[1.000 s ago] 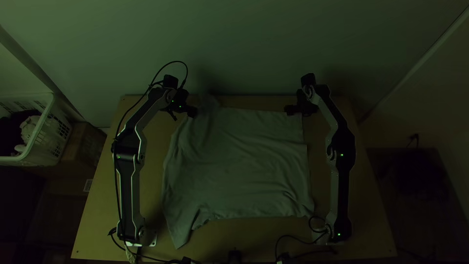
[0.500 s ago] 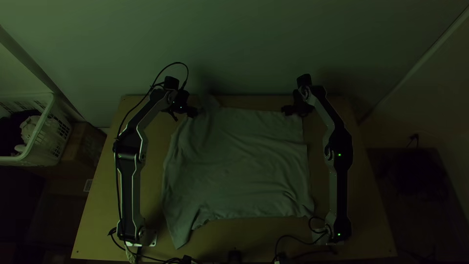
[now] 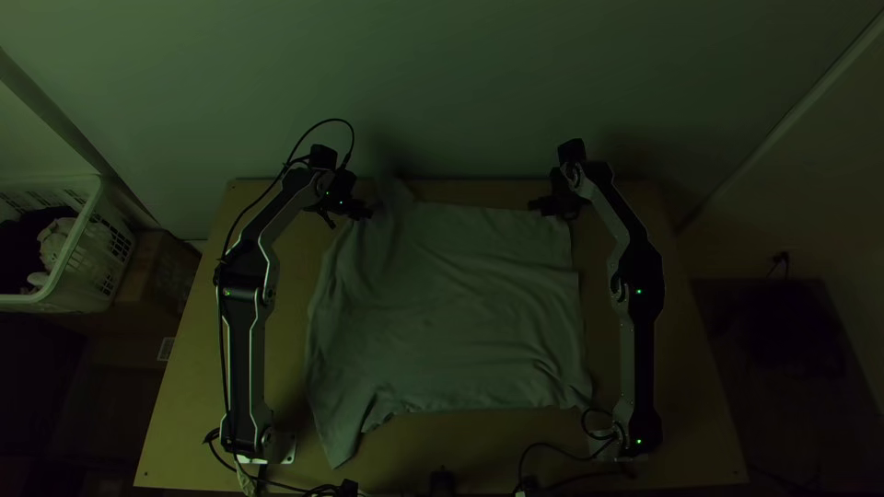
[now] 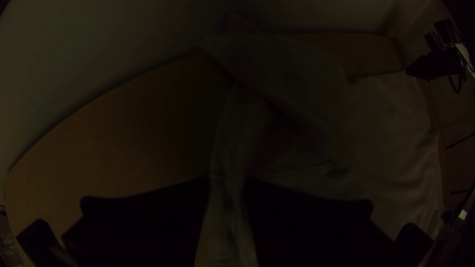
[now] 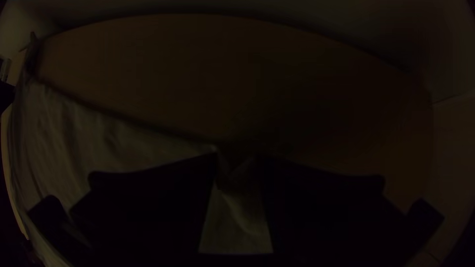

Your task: Fold the t-shirt

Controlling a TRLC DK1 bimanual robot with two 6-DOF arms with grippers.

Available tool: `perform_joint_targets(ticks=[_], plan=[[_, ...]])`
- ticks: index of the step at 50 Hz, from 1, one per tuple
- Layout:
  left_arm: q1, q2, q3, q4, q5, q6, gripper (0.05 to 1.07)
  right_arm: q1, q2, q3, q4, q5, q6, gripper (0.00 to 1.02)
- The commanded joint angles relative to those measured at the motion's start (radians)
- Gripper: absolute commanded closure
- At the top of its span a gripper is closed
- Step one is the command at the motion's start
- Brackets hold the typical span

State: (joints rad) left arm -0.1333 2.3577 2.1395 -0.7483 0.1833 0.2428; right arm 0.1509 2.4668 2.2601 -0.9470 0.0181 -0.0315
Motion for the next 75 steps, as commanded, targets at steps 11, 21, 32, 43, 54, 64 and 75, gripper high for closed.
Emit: perform_joint_targets(ticks=[11,21,32,43,54,64,75], plan=[[0.024,0.023,0.022,0.001,0.03,-0.019,1.04,0.024,0.024,-0.011,0.011,0.008,-0.028,1.0],[0.069,0.008,0.099,0.001,0.082,-0.132,1.04,0.01,-0.034,-0.01,0.031,0.006,-0.019,1.0],[0.101,-0.052,0.072,-0.036,0.111,-0.145,1.04,-0.001,-0.155,-0.056,0.024,0.005,-0.018,1.0],[0.11,-0.181,-0.024,-0.071,0.153,-0.134,1.04,0.027,-0.336,-0.215,0.02,-0.041,-0.016,1.0],[0.118,-0.331,-0.179,-0.074,0.171,-0.103,1.04,0.068,-0.494,-0.392,0.022,-0.052,-0.018,1.0],[0.12,-0.472,-0.365,-0.068,0.173,-0.053,1.04,0.099,-0.635,-0.55,0.02,-0.052,-0.019,1.0],[0.11,-0.587,-0.558,-0.059,0.173,0.015,1.04,0.101,-0.784,-0.726,0.022,-0.052,-0.019,1.0]])
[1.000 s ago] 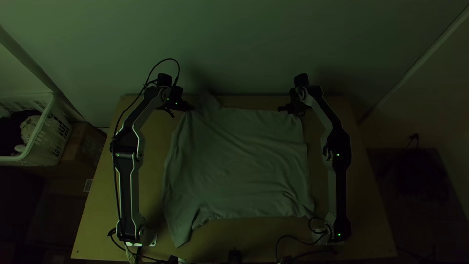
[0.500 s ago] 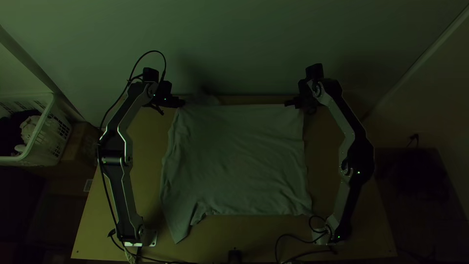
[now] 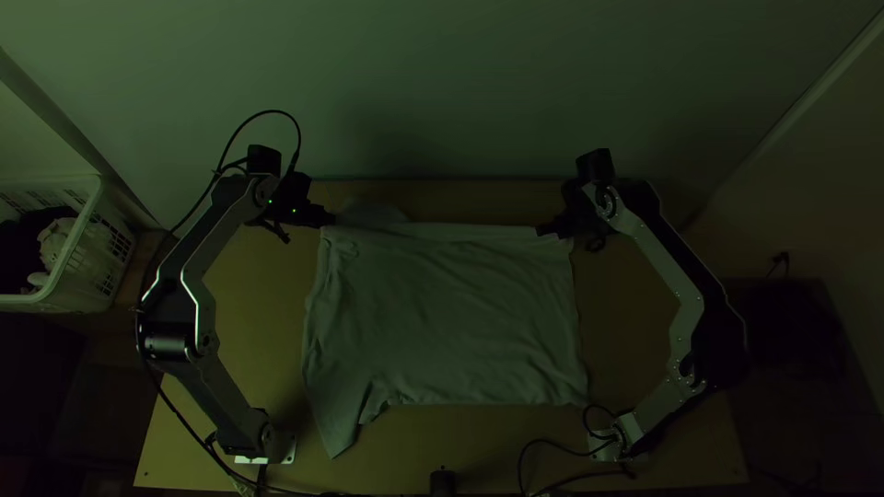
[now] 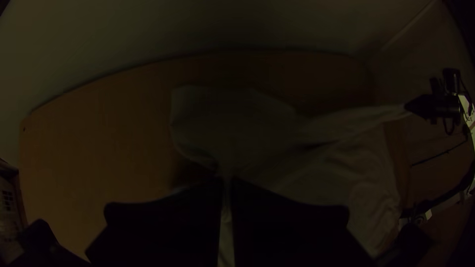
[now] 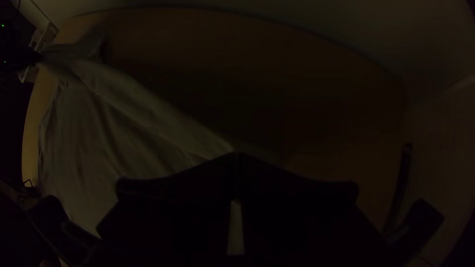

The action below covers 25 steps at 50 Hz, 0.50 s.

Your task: Fold the t-shirt

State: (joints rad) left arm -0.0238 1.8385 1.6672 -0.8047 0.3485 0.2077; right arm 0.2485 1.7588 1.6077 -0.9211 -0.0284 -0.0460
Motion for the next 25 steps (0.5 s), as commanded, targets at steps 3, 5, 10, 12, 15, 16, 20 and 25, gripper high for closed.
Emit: perform_joint_targets(ticks=[3,5,10,12,15,16,20,25], plan=[[-0.002,-0.097,-0.124,-0.002,0.007,0.062,1.04,0.002,-0.108,-0.12,-0.004,-0.005,-0.005,1.0],[-0.001,-0.114,-0.144,-0.002,0.007,0.062,1.04,0.002,-0.131,-0.152,0.001,-0.005,-0.006,1.0],[0.012,-0.159,-0.196,-0.004,0.007,0.073,1.04,0.008,-0.182,-0.223,0.002,-0.005,-0.008,1.0],[0.015,-0.174,-0.221,-0.004,0.007,0.084,1.04,0.012,-0.197,-0.252,0.002,-0.005,-0.009,1.0],[0.015,-0.205,-0.259,-0.004,0.007,0.107,1.04,0.023,-0.216,-0.298,0.005,-0.007,-0.009,1.0],[0.015,-0.213,-0.271,-0.004,0.007,0.113,1.04,0.028,-0.22,-0.315,0.007,-0.007,-0.008,1.0],[0.01,-0.248,-0.316,-0.004,0.007,0.117,1.04,0.048,-0.232,-0.394,0.042,-0.005,-0.011,1.0],[-0.007,-0.289,-0.389,-0.004,0.007,0.13,1.04,0.054,-0.231,-0.474,0.102,-0.005,-0.011,1.0]])
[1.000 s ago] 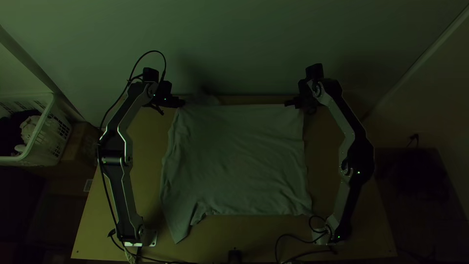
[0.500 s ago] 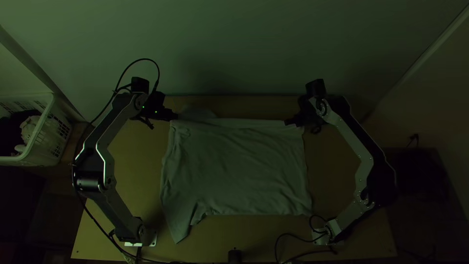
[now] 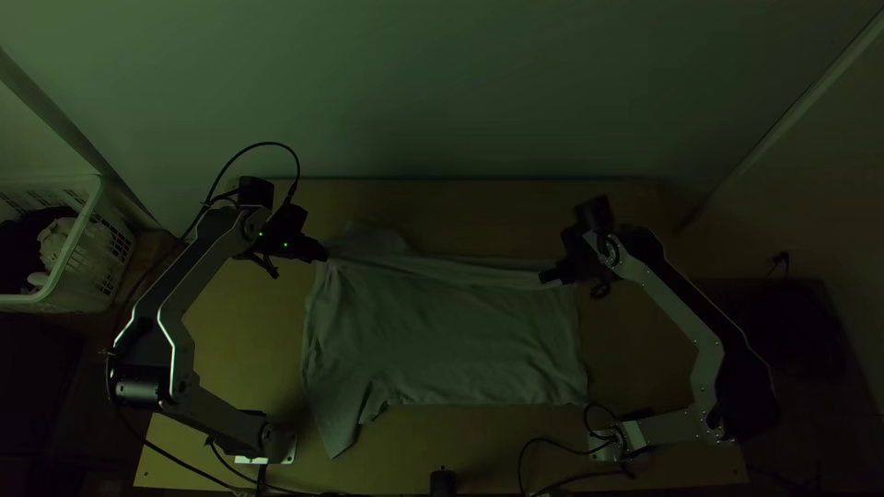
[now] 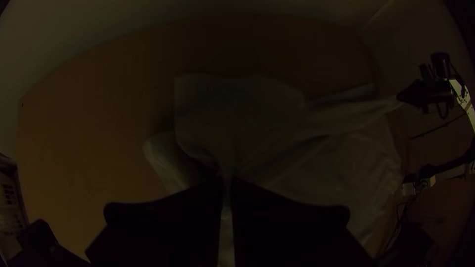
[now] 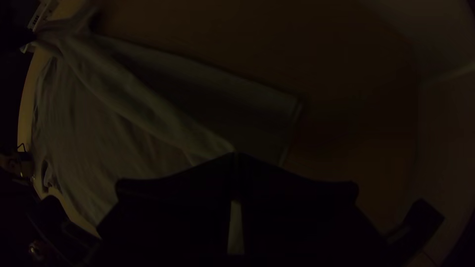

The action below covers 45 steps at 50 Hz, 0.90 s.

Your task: Fold the t-shirt

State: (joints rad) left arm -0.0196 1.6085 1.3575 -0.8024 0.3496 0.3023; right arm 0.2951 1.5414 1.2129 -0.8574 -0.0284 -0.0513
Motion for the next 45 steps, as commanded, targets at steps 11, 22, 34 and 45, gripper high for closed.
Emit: perform_joint_targets(ticks=[11,22,34,45], plan=[[-0.037,-0.101,-0.216,0.002,0.006,0.061,1.04,-0.057,0.028,-0.173,0.175,-0.002,-0.005,1.0],[-0.017,-0.108,-0.339,0.046,-0.006,0.118,1.04,-0.093,0.046,-0.194,0.185,-0.004,-0.009,1.0],[0.009,-0.15,-0.353,0.069,-0.004,0.072,0.19,-0.086,0.02,-0.207,0.19,-0.005,-0.005,0.4],[0.007,-0.183,-0.324,0.063,-0.006,0.04,0.1,-0.09,-0.04,-0.176,0.123,-0.024,-0.001,0.04]])
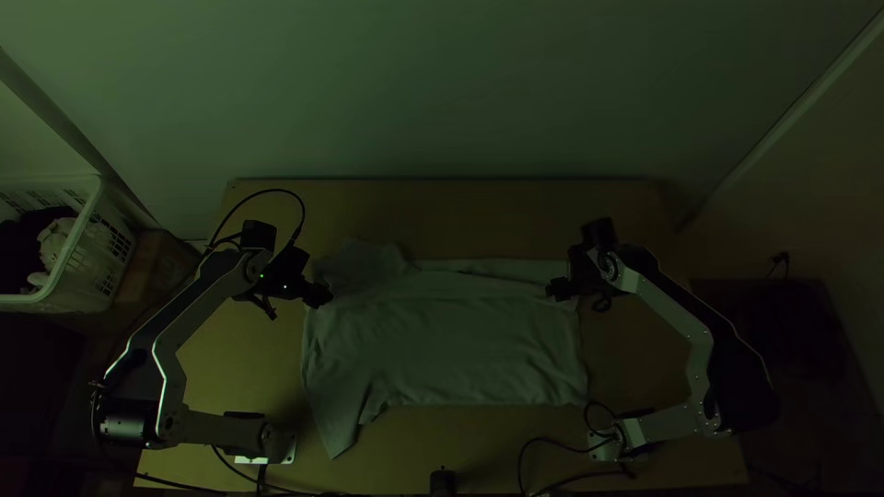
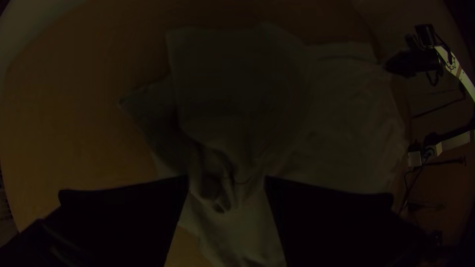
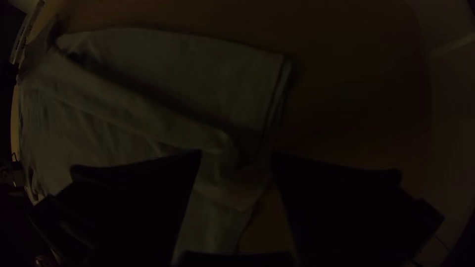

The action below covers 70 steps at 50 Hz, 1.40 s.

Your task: Fold the t-shirt

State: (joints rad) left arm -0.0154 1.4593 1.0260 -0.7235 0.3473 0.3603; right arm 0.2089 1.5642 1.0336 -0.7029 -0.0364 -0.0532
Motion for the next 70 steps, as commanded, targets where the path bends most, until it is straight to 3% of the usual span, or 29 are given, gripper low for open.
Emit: perform_joint_targets(ticks=[1,18,30,42,53,70], plan=[[0.002,-0.042,0.008,-0.022,-0.004,-0.014,0.1,-0.002,-0.076,0.003,-0.043,-0.02,0.0,0.04],[-0.092,-0.228,-0.06,-0.269,-0.021,0.206,0.1,0.124,-0.265,-0.133,-0.282,-0.022,-0.073,0.04],[-0.143,-0.309,-0.147,-0.37,-0.108,0.394,0.1,0.234,-0.32,-0.262,-0.339,-0.022,-0.106,0.05],[-0.167,-0.389,-0.225,-0.369,-0.179,0.508,0.1,0.285,-0.317,-0.299,-0.346,-0.02,-0.134,0.05],[-0.279,-0.435,-0.253,-0.389,-0.202,0.5,0.1,0.388,-0.305,-0.297,-0.353,-0.022,-0.129,0.05],[-0.437,-0.441,-0.331,-0.361,-0.245,0.463,0.1,0.429,-0.283,-0.297,-0.397,-0.022,-0.128,0.05]])
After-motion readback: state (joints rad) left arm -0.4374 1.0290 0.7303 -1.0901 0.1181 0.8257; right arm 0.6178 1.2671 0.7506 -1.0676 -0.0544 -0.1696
